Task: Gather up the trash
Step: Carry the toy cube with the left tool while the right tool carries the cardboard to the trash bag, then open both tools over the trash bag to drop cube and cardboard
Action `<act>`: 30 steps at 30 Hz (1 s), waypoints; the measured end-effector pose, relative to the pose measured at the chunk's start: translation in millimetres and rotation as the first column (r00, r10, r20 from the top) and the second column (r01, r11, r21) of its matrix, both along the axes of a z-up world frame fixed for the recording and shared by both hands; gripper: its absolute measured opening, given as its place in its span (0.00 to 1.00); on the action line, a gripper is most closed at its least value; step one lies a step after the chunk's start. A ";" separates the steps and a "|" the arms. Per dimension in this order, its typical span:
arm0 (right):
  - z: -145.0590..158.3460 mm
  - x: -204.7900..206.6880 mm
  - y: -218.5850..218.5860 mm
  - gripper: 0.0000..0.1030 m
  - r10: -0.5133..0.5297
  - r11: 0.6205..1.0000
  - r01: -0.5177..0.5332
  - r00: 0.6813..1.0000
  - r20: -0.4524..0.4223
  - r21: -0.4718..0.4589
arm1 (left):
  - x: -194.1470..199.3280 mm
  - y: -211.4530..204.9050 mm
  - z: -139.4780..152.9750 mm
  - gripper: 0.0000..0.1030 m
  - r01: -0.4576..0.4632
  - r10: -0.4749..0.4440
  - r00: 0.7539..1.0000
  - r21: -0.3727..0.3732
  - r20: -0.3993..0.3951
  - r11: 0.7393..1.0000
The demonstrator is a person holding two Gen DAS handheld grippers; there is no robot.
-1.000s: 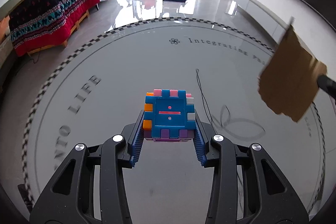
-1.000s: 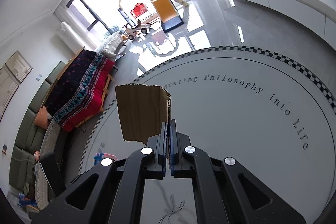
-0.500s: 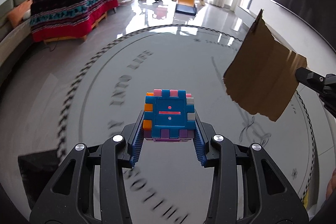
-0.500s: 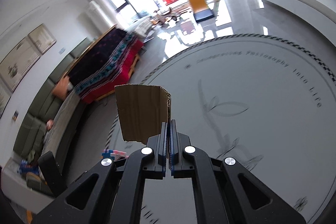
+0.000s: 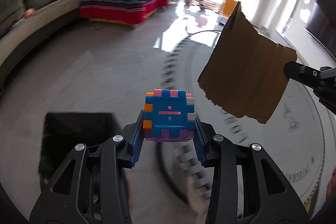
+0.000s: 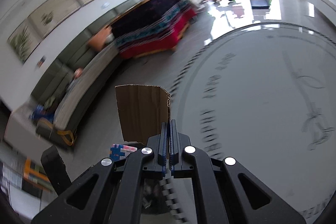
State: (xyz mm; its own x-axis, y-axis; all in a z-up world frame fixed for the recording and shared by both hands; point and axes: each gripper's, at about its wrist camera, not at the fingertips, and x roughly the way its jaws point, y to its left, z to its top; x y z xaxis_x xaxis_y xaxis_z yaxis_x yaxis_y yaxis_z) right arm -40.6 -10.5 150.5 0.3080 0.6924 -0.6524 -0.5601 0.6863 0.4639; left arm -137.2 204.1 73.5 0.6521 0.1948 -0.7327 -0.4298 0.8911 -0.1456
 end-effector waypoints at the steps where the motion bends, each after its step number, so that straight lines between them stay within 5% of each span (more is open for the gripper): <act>1: -1.7 -7.0 12.9 0.03 0.032 0.999 -0.032 0.999 -0.003 -0.005 | -10.8 9.4 -2.3 0.40 -0.025 0.025 1.000 -0.001 -0.005 1.000; 12: -36.1 -96.5 153.5 0.03 0.358 0.927 -0.361 0.933 -0.051 -0.106 | -121.2 112.6 -43.7 0.41 -0.326 0.321 0.941 -0.033 -0.106 0.945; 13: -38.9 -103.0 166.9 0.08 0.378 0.913 -0.381 0.924 -0.050 -0.144 | -124.6 118.9 -47.0 0.60 -0.348 0.342 0.932 -0.035 -0.120 0.937; 14: -42.5 -108.8 180.9 0.15 0.381 0.905 -0.381 0.924 -0.041 -0.189 | -129.1 126.0 -49.2 0.94 -0.391 0.384 0.914 -0.027 -0.128 0.920; 15: -43.1 -111.3 187.7 0.33 0.379 0.904 -0.377 0.925 -0.028 -0.199 | -133.4 130.4 -49.7 0.94 -0.435 0.430 0.893 -0.006 -0.132 0.901; 16: -41.8 -112.7 191.0 0.38 0.378 0.907 -0.374 0.926 -0.018 -0.195 | -137.5 134.9 -50.2 0.94 -0.462 0.459 0.879 0.010 -0.130 0.887; 20: -38.9 -112.7 191.3 0.38 0.379 0.911 -0.377 0.925 -0.019 -0.166 | -147.2 145.1 -54.6 0.94 -0.501 0.495 0.858 -0.015 -0.135 0.865; 30: -36.4 -110.5 177.4 0.38 0.376 0.918 -0.377 0.926 -0.038 -0.124 | -152.9 136.6 -52.1 0.94 -0.493 0.488 0.862 -0.004 -0.135 0.870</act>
